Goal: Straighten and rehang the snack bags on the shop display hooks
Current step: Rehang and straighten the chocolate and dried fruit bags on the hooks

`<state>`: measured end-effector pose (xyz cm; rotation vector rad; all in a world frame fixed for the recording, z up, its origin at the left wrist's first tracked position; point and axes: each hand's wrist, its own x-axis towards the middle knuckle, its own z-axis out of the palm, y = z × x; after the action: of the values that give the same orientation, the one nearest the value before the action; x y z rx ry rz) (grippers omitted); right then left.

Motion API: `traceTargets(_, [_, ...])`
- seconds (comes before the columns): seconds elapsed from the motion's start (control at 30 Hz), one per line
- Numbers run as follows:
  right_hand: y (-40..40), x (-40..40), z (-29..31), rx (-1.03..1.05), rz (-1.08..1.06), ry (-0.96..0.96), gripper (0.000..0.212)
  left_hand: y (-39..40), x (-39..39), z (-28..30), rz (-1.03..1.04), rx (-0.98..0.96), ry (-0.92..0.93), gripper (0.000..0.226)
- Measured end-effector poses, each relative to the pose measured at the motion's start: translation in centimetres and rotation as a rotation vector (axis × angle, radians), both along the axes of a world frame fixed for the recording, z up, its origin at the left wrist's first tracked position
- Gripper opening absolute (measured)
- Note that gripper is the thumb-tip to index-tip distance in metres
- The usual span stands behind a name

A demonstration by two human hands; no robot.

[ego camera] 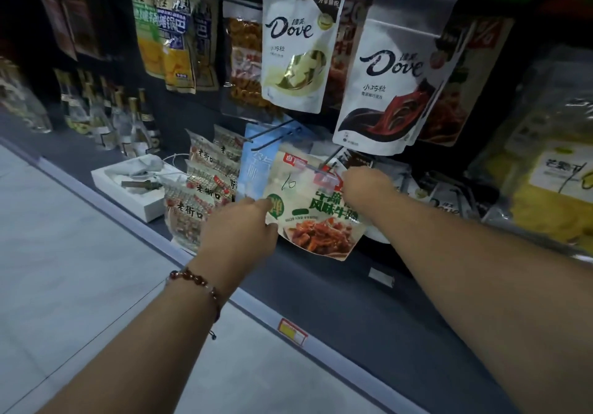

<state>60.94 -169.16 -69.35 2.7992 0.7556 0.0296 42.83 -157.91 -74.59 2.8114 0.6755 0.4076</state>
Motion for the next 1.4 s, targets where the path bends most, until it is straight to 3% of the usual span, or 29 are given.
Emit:
traceTargets(0.4, [-3.6,-8.4,1.5,0.065,0.167,-0.045,0.026,-2.4,-4.0,1.5,-0.014,0.057,-0.009,0.047])
traceTargets(0.47, [-4.8,-9.8,1.8,0.052,0.178,-0.013,0.012,-3.1,-5.2,1.7,-0.032,0.069,-0.015,0.050])
traceTargets(0.57, [-6.8,-12.0,2.4,0.029,0.206,-0.002,0.022,-4.1,-6.8,2.1,-0.037,0.065,0.025,0.060])
traceTargets(0.63, [-8.4,-13.4,2.9,0.018,0.251,-0.029,0.007,-4.8,-8.1,2.6,-0.033,0.026,0.066,0.071])
traceTargets(0.7, [-10.0,-14.6,3.1,0.022,0.311,-0.033,0.011,-5.7,-9.4,3.2,-0.043,0.022,0.100,0.074])
traceTargets(0.77, [-11.5,-15.4,3.5,0.052,0.365,-0.042,0.015,-6.8,-10.5,4.1,-0.064,0.027,0.153,0.060])
traceTargets(0.87, [-13.7,-16.5,4.8,0.133,0.414,-0.098,0.015,-8.0,-11.5,5.5,-0.098,-0.100,0.143,0.020])
traceTargets(1.0, [-15.7,-16.8,7.1,0.247,0.416,-0.201,0.009,-9.1,-11.8,7.3,-0.099,-0.070,-0.038,0.020])
traceTargets(1.2, [-16.4,-16.5,9.7,0.406,0.481,-0.313,0.018,-10.0,-11.4,9.7,-0.033,-0.079,-0.345,0.019])
traceTargets(1.4, [-14.6,-15.4,9.7,0.508,0.405,-0.195,0.022,-8.3,-9.7,10.8,0.062,-0.083,-0.579,0.018])
